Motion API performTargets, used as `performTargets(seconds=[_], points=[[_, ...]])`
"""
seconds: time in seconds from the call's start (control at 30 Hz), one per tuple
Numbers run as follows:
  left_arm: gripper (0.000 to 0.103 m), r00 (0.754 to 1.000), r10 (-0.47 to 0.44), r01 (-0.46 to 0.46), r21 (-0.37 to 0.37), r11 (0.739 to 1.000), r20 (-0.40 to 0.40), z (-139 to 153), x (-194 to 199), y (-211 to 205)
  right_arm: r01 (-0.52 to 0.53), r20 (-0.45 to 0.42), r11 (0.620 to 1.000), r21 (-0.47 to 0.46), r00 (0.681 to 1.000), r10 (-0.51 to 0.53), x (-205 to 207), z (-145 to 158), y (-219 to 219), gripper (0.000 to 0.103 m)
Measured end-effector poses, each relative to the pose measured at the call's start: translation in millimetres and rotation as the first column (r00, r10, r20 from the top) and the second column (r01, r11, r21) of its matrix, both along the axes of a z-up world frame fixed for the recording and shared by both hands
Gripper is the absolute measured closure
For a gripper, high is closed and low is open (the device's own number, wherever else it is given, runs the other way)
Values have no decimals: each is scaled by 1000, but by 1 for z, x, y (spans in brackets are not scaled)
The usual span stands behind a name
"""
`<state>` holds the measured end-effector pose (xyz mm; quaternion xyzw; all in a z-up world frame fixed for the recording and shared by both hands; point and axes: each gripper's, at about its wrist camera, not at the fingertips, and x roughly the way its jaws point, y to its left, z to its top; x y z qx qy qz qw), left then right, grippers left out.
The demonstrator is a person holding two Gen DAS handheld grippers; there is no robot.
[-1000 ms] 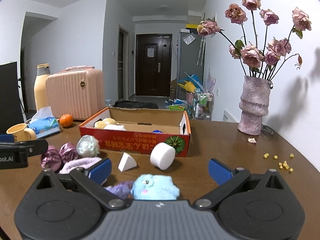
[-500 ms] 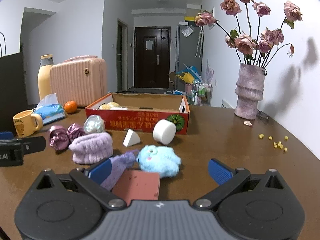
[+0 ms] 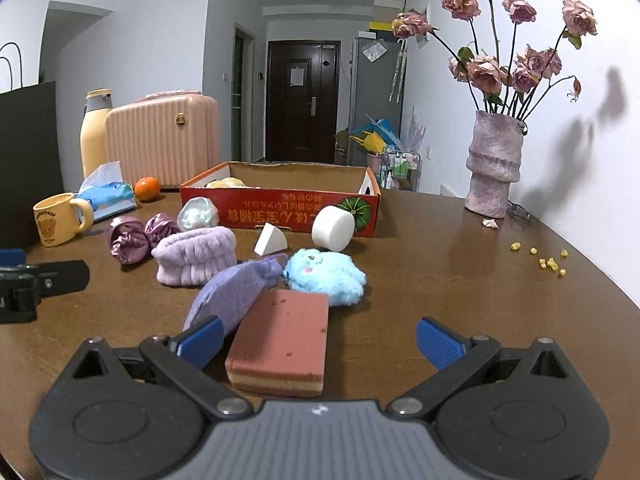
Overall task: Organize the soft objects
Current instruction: 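Move both tools back toward the remaining soft items on the table, then close the right tool on the pink sponge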
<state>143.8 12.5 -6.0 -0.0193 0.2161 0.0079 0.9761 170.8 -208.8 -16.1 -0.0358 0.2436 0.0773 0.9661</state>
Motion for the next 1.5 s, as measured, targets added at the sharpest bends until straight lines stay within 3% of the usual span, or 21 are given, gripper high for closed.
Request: performTargets(seconds=[1.03, 1.23, 1.4, 1.5], points=[[0, 998, 31, -33, -43, 999, -48, -25, 13, 29, -37, -127, 996, -84, 992, 26, 56, -43, 40, 1], [0, 998, 23, -25, -44, 999, -50, -29, 17, 30, -30, -135, 995, -95, 991, 17, 70, -46, 43, 9], [0, 998, 21, -24, -51, 998, -56, -32, 20, 29, -34, -153, 996, -86, 988, 21, 76, -51, 42, 31], [0, 998, 20, -23, -50, 998, -56, -32, 20, 29, -40, -153, 996, -84, 988, 26, 76, -52, 44, 33]])
